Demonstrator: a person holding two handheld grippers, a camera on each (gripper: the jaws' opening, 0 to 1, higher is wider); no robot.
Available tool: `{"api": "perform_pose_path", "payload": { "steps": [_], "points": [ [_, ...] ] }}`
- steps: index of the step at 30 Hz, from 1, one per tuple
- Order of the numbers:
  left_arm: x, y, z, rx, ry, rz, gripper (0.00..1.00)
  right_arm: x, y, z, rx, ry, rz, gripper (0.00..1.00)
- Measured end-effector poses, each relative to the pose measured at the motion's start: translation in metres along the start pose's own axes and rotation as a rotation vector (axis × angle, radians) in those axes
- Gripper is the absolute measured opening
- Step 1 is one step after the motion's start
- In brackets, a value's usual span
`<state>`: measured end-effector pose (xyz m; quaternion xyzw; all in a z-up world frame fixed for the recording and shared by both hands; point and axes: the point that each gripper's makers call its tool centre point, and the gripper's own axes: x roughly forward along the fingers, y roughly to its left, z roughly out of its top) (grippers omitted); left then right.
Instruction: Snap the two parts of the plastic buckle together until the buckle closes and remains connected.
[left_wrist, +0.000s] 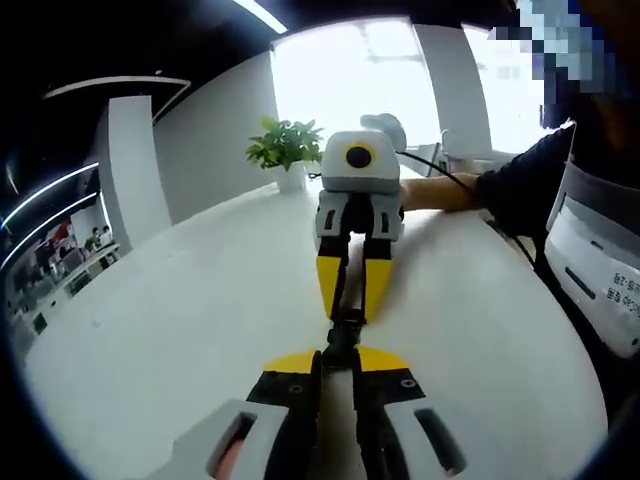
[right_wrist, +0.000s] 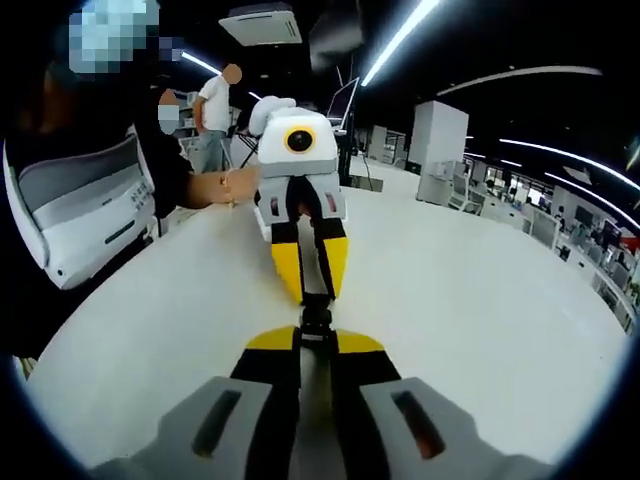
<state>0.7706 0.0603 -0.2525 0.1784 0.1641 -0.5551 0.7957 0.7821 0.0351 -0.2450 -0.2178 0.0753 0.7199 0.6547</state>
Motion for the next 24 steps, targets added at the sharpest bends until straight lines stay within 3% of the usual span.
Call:
{"api": "perform_pose_path", "payload": {
  "steps": [15,24],
  "points": [
    [0.0002,-0.0003,-0.0004,0.001,-0.018,-0.025,0.09,0.0041,-0.0026,-0.0004,-0.004,-0.012,0.021,0.08],
    [0.0015,-0.007,-0.0004,0.004,-0.021,-0.073,0.09,0.0027,0.0045,0.0001,-0.058,-0.004,0.084,0.07]
  ]
}}
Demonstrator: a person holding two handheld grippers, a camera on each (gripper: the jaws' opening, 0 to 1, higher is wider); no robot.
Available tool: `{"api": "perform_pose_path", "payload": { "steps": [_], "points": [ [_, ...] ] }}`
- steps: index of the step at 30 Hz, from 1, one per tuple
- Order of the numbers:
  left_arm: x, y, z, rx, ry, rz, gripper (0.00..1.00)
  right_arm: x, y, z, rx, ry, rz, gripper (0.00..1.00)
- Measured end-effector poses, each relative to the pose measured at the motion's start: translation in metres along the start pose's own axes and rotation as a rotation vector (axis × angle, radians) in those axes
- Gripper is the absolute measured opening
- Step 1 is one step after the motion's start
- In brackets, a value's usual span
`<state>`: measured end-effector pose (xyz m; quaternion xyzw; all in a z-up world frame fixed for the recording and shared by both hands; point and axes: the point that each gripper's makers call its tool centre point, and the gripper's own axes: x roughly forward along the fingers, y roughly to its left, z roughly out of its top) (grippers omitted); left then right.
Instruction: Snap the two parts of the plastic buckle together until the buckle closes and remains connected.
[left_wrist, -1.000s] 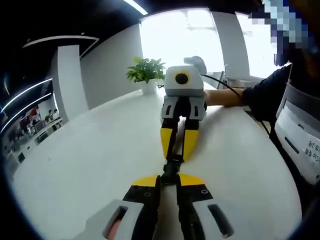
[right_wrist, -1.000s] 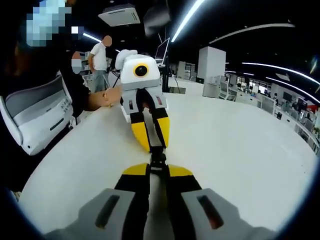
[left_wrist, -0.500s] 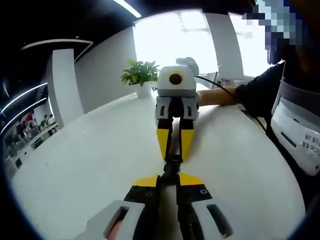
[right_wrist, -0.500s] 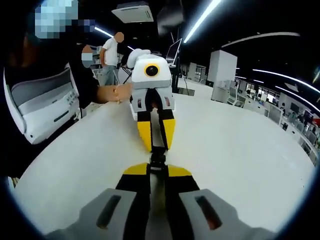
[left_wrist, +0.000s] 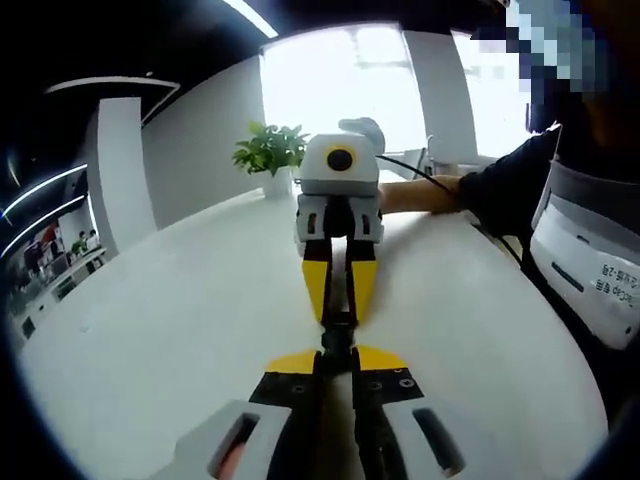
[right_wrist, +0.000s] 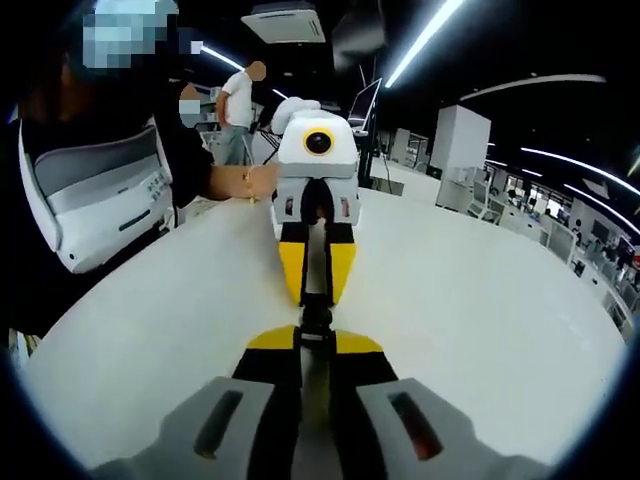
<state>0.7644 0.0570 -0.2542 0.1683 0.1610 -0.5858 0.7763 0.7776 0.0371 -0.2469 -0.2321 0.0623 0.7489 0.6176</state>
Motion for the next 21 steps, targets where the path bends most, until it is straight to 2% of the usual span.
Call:
{"api": "perform_pose_path", "payload": {
  "steps": [6,14,15,16,18,21],
  "points": [
    [0.003,-0.006,0.0,0.003,-0.003,-0.046,0.09,0.0,0.007,0.003,-0.025,-0.013,0.043,0.07],
    [0.005,-0.008,0.0,0.005,-0.005,-0.055,0.09,0.001,0.012,0.005,-0.036,-0.016,0.046,0.07],
    [0.006,-0.009,-0.001,0.0,0.0,-0.052,0.08,0.004,0.024,0.0,0.024,0.008,0.093,0.07],
    [0.008,-0.009,-0.001,0.006,0.001,-0.053,0.09,0.004,0.01,0.004,-0.021,-0.01,0.052,0.07],
    [0.01,-0.008,-0.004,0.016,0.012,-0.044,0.09,0.001,0.001,0.001,-0.005,-0.004,0.055,0.07],
    [0.012,-0.006,-0.006,0.017,0.009,-0.04,0.09,0.003,0.007,0.004,0.019,-0.018,0.048,0.08]
  ]
}}
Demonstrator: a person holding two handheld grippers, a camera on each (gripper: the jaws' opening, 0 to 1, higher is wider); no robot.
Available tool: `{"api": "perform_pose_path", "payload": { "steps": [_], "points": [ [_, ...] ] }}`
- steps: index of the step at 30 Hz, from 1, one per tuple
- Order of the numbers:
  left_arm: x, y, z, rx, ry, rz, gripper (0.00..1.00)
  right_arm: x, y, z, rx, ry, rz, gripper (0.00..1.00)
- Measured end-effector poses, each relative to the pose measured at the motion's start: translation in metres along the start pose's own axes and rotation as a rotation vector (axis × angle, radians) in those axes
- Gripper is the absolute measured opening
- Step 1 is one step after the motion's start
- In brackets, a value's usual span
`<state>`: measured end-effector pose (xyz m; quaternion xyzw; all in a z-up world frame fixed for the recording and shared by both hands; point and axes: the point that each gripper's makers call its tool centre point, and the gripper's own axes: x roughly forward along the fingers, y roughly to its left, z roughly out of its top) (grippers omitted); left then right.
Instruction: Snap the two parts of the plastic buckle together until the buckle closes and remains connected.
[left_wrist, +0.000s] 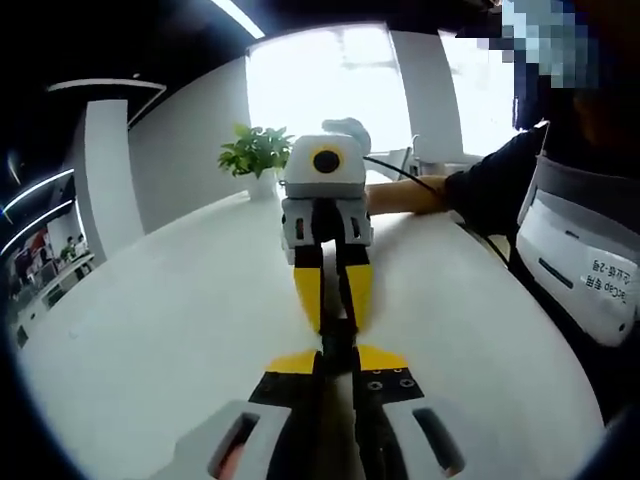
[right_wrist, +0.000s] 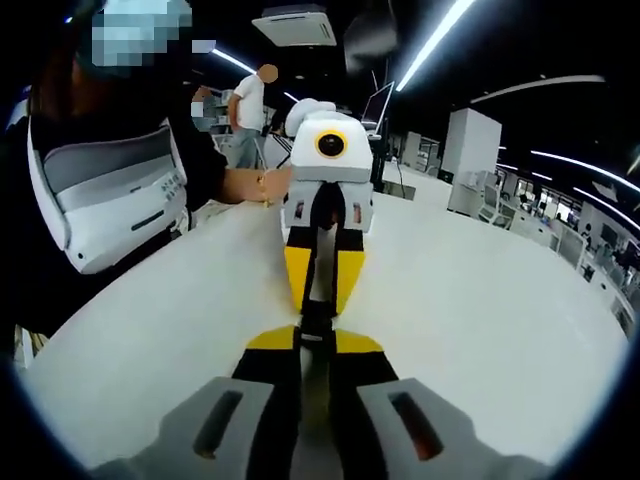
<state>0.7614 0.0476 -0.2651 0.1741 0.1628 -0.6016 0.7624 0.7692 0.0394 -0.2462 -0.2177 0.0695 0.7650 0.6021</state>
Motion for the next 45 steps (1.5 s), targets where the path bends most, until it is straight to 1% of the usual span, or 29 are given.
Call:
{"api": "perform_pose_path", "payload": {
  "steps": [1,2,3,5,9,12,20,27,30,34,35,36,39,43,45],
  "points": [
    [0.0,0.0,0.0,-0.007,-0.006,-0.001,0.09,0.001,0.0,0.001,-0.015,0.006,-0.007,0.08],
    [0.0,0.0,0.001,-0.008,-0.006,0.0,0.09,0.004,0.005,0.001,-0.016,0.009,-0.007,0.08],
    [0.001,0.0,0.001,-0.003,-0.004,0.002,0.09,0.003,0.004,0.003,-0.007,-0.006,-0.006,0.08],
    [0.001,0.0,0.002,-0.005,-0.004,0.003,0.09,0.002,0.002,0.002,-0.013,-0.004,-0.01,0.08],
    [0.001,-0.001,0.004,-0.009,-0.009,0.003,0.1,0.002,0.004,0.002,0.001,-0.012,-0.011,0.09],
    [0.001,-0.001,0.005,-0.015,-0.01,0.006,0.1,0.0,0.001,0.001,0.012,-0.017,-0.011,0.09],
    [-0.001,-0.002,0.007,-0.034,-0.014,0.012,0.11,0.002,0.002,0.001,0.022,-0.016,-0.025,0.09],
    [-0.004,0.001,0.01,-0.072,-0.027,0.024,0.12,0.0,-0.001,0.002,0.015,-0.013,-0.048,0.09],
    [-0.008,0.005,0.015,-0.077,-0.049,0.049,0.12,-0.003,-0.006,0.004,0.015,-0.016,-0.065,0.09],
    [-0.014,0.015,0.015,-0.063,-0.045,0.106,0.14,-0.007,-0.011,0.003,0.009,0.001,-0.09,0.09],
    [-0.016,0.016,0.016,-0.065,-0.049,0.118,0.14,-0.008,-0.013,0.002,0.011,0.004,-0.098,0.09],
    [-0.02,0.021,0.018,-0.067,-0.06,0.143,0.14,-0.009,-0.014,0.002,0.014,0.007,-0.102,0.09],
    [-0.027,0.029,0.019,-0.069,-0.066,0.179,0.15,-0.012,-0.019,0.001,0.017,0.016,-0.119,0.09],
    [-0.035,0.035,0.025,-0.076,-0.104,0.218,0.15,-0.017,-0.029,0.001,0.013,0.027,-0.145,0.09],
    [-0.039,0.037,0.028,-0.075,-0.112,0.234,0.15,-0.019,-0.034,0.002,0.011,0.029,-0.153,0.09]
  ]
}}
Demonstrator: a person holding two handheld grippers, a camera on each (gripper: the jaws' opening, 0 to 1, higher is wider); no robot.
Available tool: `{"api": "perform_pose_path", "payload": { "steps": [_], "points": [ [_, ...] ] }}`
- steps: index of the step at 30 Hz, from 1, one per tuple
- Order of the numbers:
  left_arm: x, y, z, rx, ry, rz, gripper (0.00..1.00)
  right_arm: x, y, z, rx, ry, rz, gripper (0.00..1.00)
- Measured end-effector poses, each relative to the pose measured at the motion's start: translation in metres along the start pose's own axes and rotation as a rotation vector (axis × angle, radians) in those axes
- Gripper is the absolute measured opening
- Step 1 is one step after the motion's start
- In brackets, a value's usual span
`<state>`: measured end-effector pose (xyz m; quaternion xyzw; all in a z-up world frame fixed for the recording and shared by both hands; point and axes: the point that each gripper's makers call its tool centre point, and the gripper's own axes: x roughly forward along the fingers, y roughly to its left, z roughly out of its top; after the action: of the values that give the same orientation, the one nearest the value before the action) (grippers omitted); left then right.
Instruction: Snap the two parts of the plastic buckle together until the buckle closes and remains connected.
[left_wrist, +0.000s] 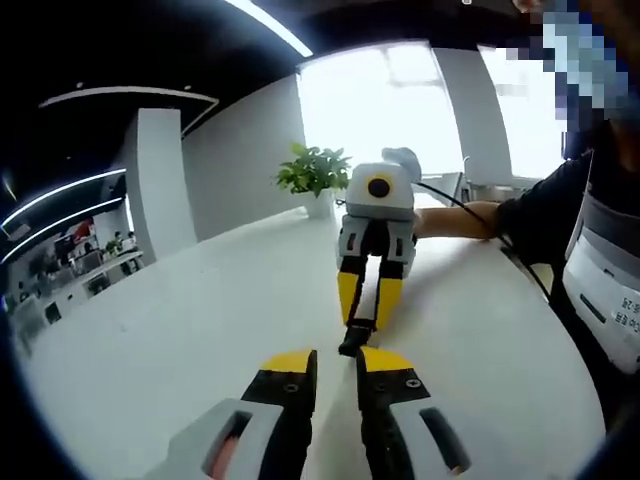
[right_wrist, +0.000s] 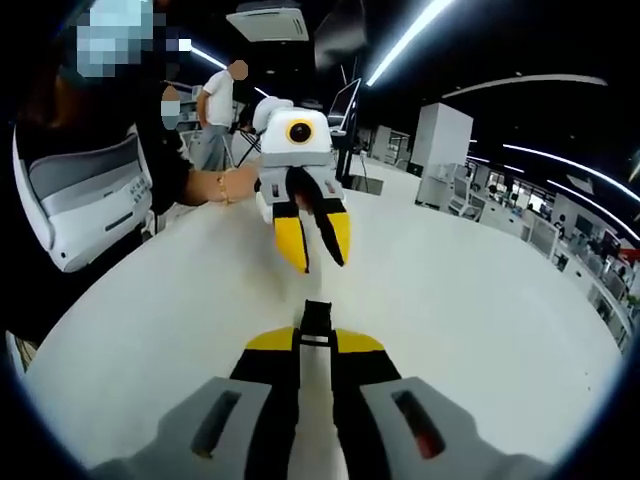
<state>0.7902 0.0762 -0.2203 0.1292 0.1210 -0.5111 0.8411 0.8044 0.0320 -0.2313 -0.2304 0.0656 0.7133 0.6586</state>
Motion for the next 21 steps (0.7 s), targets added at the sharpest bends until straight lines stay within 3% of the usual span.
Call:
{"api": "perform_pose_path", "payload": {
  "steps": [21],
  "points": [
    [-0.006,0.014,-0.006,0.064,0.05,0.088,0.16,-0.006,-0.065,-0.001,-0.002,0.03,-0.084,0.1]
  ]
}}
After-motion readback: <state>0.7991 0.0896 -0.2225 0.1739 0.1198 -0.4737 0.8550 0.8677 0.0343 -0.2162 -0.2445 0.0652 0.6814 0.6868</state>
